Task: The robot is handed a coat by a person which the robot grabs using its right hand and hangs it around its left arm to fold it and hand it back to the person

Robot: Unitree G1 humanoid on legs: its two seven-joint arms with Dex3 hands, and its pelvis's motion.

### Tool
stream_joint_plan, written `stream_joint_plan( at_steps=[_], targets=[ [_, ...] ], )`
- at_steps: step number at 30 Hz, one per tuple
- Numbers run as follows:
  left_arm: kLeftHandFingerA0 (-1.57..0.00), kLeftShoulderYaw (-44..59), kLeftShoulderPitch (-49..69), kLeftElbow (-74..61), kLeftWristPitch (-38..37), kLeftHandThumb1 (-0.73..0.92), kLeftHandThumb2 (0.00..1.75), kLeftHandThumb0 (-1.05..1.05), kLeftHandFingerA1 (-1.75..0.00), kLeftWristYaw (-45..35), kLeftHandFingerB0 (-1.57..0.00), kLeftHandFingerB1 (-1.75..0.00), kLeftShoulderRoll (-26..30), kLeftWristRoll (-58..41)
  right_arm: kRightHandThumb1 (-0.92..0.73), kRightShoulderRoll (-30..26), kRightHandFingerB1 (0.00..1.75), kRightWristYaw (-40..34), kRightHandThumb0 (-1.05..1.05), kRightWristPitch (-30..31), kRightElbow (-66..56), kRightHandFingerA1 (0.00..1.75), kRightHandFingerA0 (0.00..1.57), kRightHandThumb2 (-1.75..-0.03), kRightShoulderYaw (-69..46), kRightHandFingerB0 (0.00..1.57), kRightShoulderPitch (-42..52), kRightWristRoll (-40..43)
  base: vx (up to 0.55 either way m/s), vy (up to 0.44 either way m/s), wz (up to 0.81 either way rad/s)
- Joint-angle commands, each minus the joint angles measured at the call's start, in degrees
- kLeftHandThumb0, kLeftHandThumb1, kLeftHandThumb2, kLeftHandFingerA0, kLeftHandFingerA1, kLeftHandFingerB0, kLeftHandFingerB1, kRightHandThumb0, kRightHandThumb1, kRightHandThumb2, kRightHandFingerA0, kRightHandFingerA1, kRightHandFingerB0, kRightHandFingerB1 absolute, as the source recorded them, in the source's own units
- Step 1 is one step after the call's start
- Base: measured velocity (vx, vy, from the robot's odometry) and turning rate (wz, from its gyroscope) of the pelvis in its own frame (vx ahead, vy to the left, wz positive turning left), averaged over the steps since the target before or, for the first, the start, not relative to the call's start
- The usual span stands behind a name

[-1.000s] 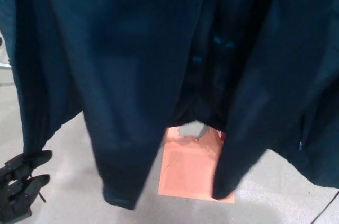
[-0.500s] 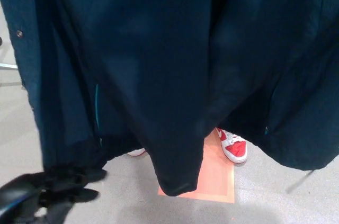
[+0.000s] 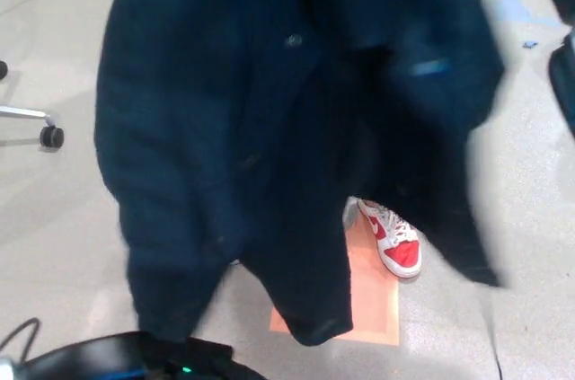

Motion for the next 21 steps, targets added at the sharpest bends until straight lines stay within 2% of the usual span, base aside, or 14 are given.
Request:
stream_joint_plan(
  at_steps=[1,2,3,4,6,7,8,10,12,13,15,17,20,21],
  targets=[
    [-0.29,-5.48,-4.71,0.90,5.06,0.92,0.73,-0.74,-0.40,0.46,-0.26,-0.38,-1.82,3.44,-0.77,2.66,0.55,-1.22,-0.38,-1.42,-0.23,1.17,0.89,-0.63,-2.35,0.77,-2.69,0.49,0.00,0.000,0.00],
    [-0.28,-7.20,-6.98,3.48,4.70,0.92,0.71,-0.76,-0.41,0.81,-0.25,-0.39,-3.64,4.55,-0.80,3.26,0.55,-1.00,-0.37,-1.65,-0.29,1.27,0.85,-0.63,-2.67,0.72,-2.90,0.50,0.00,0.000,0.00],
    [-0.29,-8.80,-9.00,5.03,5.01,0.92,0.74,-0.75,-0.41,1.44,-0.25,-0.40,-5.00,5.70,-0.73,3.83,1.18,-1.04,-0.26,-2.63,-0.52,1.61,0.81,-0.65,-2.59,0.78,-2.98,0.12,0.00,0.000,0.00],
    [-0.30,-9.79,-10.35,6.14,5.16,0.92,0.75,-0.75,-0.42,1.90,-0.25,-0.40,-5.98,6.47,-0.72,4.20,0.96,-0.91,-0.25,-3.22,-0.66,1.59,0.81,-0.65,-2.50,0.84,-3.11,-0.12,0.00,0.000,0.00],
    [-0.30,-10.84,-11.86,7.84,5.32,0.92,0.72,-0.76,-0.42,2.61,-0.24,-0.39,-7.36,7.20,-0.72,4.62,0.90,-0.70,-0.23,-3.63,-0.76,1.56,0.86,-0.61,-2.40,0.86,-3.33,-0.35,0.00,0.000,0.00],
    [-0.29,-11.87,-13.18,9.32,6.07,0.92,0.72,-0.76,-0.42,3.54,-0.24,-0.39,-8.92,7.88,-0.62,5.19,1.11,-0.38,-0.34,-3.83,-0.93,1.55,0.95,-0.70,-2.45,0.86,-3.51,-0.28,0.00,0.000,0.00],
    [-0.29,-12.58,-14.10,10.03,6.78,0.92,0.72,-0.76,-0.42,4.14,-0.24,-0.39,-9.83,8.42,-0.62,5.64,1.11,0.13,-0.34,-3.90,-1.07,1.55,0.95,-0.70,-2.68,0.86,-3.65,0.00,0.00,0.000,0.00],
    [-0.31,-13.27,-14.99,10.99,7.72,0.92,0.69,-0.80,-0.40,4.96,-0.26,-0.38,-11.28,8.67,-0.72,6.15,0.85,0.54,-0.28,-4.14,-1.33,1.50,0.90,-0.66,-3.04,0.88,-3.61,0.27,0.00,0.000,0.00],
    [-0.32,-13.86,-15.41,10.98,9.26,0.92,0.69,-0.77,-0.40,6.09,-0.27,-0.38,-12.89,8.60,-0.75,6.95,0.84,0.52,-0.29,-5.09,-1.76,1.48,0.88,-0.66,-3.79,0.85,-3.24,0.83,0.00,0.000,0.00],
    [-0.31,-14.62,-16.19,11.05,9.53,0.92,0.72,-0.76,-0.40,6.37,-0.25,-0.38,-13.55,9.33,-0.77,7.43,0.68,0.85,-0.32,-4.89,-1.88,1.19,0.85,-0.63,-4.17,0.81,-3.13,1.07,0.00,0.000,0.00],
    [-0.32,-15.98,-19.72,13.48,8.76,0.92,0.73,-0.74,-0.40,8.09,-0.27,-0.38,-16.37,11.93,-0.75,8.94,0.80,3.50,-0.31,-4.28,-2.60,1.23,0.95,-0.63,-6.20,0.90,-3.54,2.89,0.00,0.000,0.00],
    [-0.30,-16.14,-21.78,16.48,8.70,0.92,0.71,-0.72,-0.39,10.08,-0.26,-0.38,-19.34,12.58,-0.78,10.74,0.59,5.06,-0.33,-3.91,-3.21,0.69,1.01,-0.63,-7.87,0.88,-3.94,4.19,0.00,0.000,0.00],
    [-0.26,-16.71,-22.68,19.38,8.65,0.92,0.67,-0.74,-0.38,12.36,-0.22,-0.37,-23.65,13.04,-0.81,12.92,0.57,8.08,-0.37,-3.02,-4.88,0.64,0.97,-0.64,-10.06,0.84,-3.41,5.68,0.00,0.000,0.00],
    [-0.20,-16.85,-24.31,21.17,9.01,0.92,0.67,-0.75,-0.37,13.43,-0.17,-0.35,-25.72,13.50,-0.79,13.75,0.57,9.51,-0.35,-3.27,-6.12,0.74,0.90,-0.63,-10.61,0.80,-3.03,6.31,0.00,0.000,0.00]
  ],
)
